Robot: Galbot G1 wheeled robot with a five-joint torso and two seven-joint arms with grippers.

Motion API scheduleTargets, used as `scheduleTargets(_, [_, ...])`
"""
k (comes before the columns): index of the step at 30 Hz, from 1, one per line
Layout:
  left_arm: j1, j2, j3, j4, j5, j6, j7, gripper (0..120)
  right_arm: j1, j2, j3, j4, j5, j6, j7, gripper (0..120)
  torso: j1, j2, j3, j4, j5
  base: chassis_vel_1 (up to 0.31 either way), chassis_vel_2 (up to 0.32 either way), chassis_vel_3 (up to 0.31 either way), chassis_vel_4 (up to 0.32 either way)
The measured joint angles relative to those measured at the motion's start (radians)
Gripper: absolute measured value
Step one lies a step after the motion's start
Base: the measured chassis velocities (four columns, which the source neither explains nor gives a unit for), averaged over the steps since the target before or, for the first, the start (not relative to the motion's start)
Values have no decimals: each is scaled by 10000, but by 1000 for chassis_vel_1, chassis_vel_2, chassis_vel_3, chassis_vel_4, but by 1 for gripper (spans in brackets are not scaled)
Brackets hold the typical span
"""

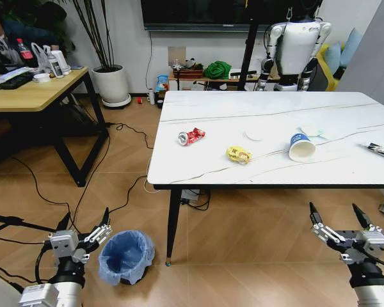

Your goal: Pick up the trash bin and place the trash from the table into it.

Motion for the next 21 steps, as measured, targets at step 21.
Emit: scheduleTargets(21, [-46,-5,39,64,-59,-60,37,100,-12,40,-3,11,-7,-22,-12,100,0,0,0,0,0,0,0,0,0])
